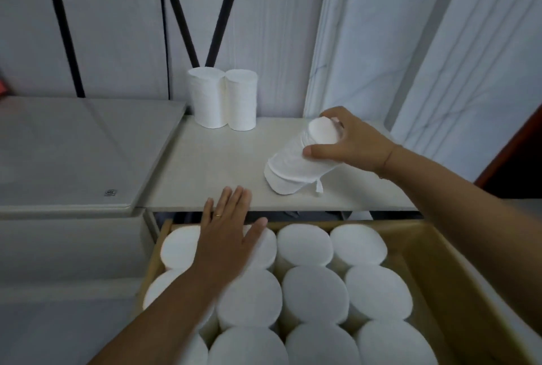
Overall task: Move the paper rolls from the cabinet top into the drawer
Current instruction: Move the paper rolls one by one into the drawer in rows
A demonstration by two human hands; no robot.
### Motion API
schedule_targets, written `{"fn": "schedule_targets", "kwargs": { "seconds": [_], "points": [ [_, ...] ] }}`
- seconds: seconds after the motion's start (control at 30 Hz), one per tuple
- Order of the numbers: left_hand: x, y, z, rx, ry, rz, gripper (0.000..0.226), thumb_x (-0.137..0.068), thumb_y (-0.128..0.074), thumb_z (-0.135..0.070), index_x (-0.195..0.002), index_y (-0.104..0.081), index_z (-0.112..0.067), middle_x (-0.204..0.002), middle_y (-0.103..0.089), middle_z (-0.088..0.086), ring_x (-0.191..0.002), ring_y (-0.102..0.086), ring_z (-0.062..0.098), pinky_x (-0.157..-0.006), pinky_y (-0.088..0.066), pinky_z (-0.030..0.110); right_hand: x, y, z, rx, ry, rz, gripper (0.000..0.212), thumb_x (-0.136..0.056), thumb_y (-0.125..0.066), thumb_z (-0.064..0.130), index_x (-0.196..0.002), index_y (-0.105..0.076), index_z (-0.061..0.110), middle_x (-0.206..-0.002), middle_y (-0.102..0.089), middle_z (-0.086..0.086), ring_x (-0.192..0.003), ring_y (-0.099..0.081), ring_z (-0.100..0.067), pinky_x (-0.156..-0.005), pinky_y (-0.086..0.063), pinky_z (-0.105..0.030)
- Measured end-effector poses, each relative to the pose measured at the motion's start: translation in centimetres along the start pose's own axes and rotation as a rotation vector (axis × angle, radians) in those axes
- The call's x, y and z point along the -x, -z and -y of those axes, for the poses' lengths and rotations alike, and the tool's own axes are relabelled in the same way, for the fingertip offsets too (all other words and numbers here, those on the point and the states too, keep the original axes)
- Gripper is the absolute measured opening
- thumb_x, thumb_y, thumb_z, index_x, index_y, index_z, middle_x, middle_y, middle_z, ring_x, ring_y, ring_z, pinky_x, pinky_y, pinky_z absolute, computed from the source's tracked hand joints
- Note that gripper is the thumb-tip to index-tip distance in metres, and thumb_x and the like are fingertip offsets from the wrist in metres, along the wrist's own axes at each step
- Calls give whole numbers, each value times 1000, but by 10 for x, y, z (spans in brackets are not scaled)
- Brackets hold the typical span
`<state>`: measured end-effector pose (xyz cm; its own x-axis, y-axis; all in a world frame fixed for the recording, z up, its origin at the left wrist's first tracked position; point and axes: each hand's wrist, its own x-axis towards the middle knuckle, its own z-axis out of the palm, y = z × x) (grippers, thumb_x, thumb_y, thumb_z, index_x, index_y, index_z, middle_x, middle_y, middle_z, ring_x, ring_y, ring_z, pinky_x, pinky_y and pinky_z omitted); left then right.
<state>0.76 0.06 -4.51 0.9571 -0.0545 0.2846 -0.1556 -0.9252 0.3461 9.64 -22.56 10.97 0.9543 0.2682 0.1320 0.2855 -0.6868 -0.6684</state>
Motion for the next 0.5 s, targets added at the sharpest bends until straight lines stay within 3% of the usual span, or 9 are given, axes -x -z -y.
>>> {"fn": "schedule_targets", "kwargs": {
  "seconds": [0.23,0.37,0.43,0.5],
  "points": [
    [-3,-25,-137,315,-259,73,81,-84,-3,-71,-150,-7,-24,-158,-6,-9,-139,12,0,-113,13,28,94,79,-65,225,-297,-154,84,-60,-72,65,-127,-39,29,-124,-48,-7,-104,-53,-26,-85,-50,-39],
    [-3,-41,-205,447,-336,89,81,-84,-8,-71,-150,-10,-24,-158,-15,-4,-144,0,7,-116,5,33,122,85,-81,342,-428,-186,90,-58,-64,74,-131,-34,31,-120,-40,-8,-94,-53,-27,-61,-45,-28],
    [-1,-49,-226,581,-321,103,72,-90,-19,-66,-149,-14,-26,-156,-24,-2,-143,-17,13,-118,-13,43,131,86,-87,346,-463,-183,96,-50,-56,82,-129,-34,33,-117,-38,-6,-91,-53,-27,-61,-46,-28],
    [2,-58,-239,737,-275,196,73,-86,-24,-72,-147,-9,-34,-157,-18,-7,-142,-18,8,-116,-21,43,138,86,-95,348,-493,-152,102,-42,-48,88,-128,-35,34,-114,-37,-4,-89,-52,-26,-67,-48,-32]
  ]
}}
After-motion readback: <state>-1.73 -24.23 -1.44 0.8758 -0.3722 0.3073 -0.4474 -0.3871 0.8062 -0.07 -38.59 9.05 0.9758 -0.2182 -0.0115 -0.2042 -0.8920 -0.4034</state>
